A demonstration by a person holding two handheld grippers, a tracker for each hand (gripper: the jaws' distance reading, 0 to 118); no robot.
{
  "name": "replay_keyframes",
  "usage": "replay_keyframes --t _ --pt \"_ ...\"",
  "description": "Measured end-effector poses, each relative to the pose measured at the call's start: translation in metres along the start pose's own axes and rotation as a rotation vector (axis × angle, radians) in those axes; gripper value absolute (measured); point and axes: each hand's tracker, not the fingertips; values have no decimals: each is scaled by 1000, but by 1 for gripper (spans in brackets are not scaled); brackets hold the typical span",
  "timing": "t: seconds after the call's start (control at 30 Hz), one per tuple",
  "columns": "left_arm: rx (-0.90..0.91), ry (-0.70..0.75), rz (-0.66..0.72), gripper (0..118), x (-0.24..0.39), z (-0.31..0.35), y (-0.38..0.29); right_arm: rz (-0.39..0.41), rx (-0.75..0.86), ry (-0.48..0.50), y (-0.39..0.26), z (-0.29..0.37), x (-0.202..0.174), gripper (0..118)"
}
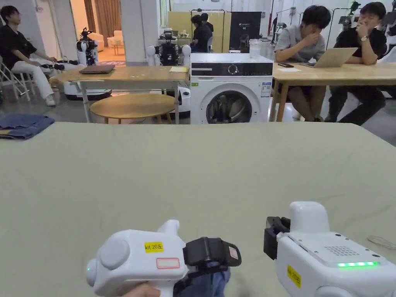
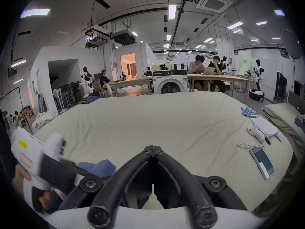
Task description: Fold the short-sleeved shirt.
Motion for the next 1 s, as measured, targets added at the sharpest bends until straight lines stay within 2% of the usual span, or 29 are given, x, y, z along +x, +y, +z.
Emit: replay_keyframes --t 0.07,0.13,0.17,0.2,0.23,0.27,0.3,0.33,0.47,0.6,0.73,0.87,1.0 --pt "74 15 -106 103 17 22 2 -11 4 -7 0 2 5 0" --pt "170 111 -288 102 33 45 -2 -27 9 -7 1 2 9 0" --pt "199 170 -360 95 44 52 -5 -31 12 -9 2 3 10 0" --pt "207 236 -431 82 49 57 -9 -34 16 -11 2 3 10 0" --pt "204 309 -490 63 52 56 -13 -36 20 -13 2 3 11 0" --pt "194 371 -534 31 54 53 -19 -40 20 -13 2 2 11 0" --pt "185 426 -567 10 52 44 -24 -46 19 -12 2 1 11 0" --pt "160 439 -586 3 49 38 -29 -54 18 -11 2 1 11 0" --pt "9 302 -498 3 34 0 -53 -68 15 -7 -1 4 12 0" --pt "-135 357 -511 3 22 -44 -78 -55 6 -15 -4 11 15 0" --pt "-77 300 -443 3 20 -41 -74 -52 8 -17 -5 19 19 0" --pt "45 267 -460 3 33 -4 -57 -53 11 13 0 22 15 0" --pt "195 255 -419 3 31 55 -39 -3 -53 130 4 16 -6 0"
